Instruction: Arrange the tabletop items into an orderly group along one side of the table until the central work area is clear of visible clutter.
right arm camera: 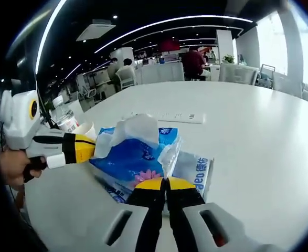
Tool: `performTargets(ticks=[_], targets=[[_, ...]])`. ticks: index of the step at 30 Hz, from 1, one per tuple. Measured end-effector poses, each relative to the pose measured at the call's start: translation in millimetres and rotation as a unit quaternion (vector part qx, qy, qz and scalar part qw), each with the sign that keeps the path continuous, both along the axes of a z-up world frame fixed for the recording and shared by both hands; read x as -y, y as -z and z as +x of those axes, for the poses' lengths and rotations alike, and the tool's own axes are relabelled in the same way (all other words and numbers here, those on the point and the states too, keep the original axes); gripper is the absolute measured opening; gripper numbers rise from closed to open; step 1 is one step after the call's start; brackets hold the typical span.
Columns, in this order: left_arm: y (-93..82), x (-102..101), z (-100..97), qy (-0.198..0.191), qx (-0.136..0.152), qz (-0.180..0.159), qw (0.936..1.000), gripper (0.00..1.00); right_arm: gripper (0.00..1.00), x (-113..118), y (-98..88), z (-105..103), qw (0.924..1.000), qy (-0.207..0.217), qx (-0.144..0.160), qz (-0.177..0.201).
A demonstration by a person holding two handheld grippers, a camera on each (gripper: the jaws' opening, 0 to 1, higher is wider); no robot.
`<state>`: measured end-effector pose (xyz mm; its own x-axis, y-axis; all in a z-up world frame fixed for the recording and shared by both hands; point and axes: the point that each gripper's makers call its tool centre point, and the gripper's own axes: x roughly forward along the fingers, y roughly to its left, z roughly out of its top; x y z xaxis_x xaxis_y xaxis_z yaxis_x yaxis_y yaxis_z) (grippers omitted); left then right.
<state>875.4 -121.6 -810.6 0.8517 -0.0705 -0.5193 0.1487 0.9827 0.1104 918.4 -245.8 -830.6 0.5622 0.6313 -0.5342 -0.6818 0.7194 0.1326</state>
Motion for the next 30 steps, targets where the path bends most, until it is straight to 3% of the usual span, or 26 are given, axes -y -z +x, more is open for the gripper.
performTargets(ticks=[19,30], targets=[[-45.5,17.2,1.5,0.013,0.034,0.002,0.9993,0.0,0.0,14.9,-46.6,8.0,0.9988,0.001,0.045,0.022],[-52.0,38.8,11.3,0.025,0.04,-0.005,0.9989,0.0,0.0,37.9,-57.3,14.4,0.998,0.019,0.056,0.021]])
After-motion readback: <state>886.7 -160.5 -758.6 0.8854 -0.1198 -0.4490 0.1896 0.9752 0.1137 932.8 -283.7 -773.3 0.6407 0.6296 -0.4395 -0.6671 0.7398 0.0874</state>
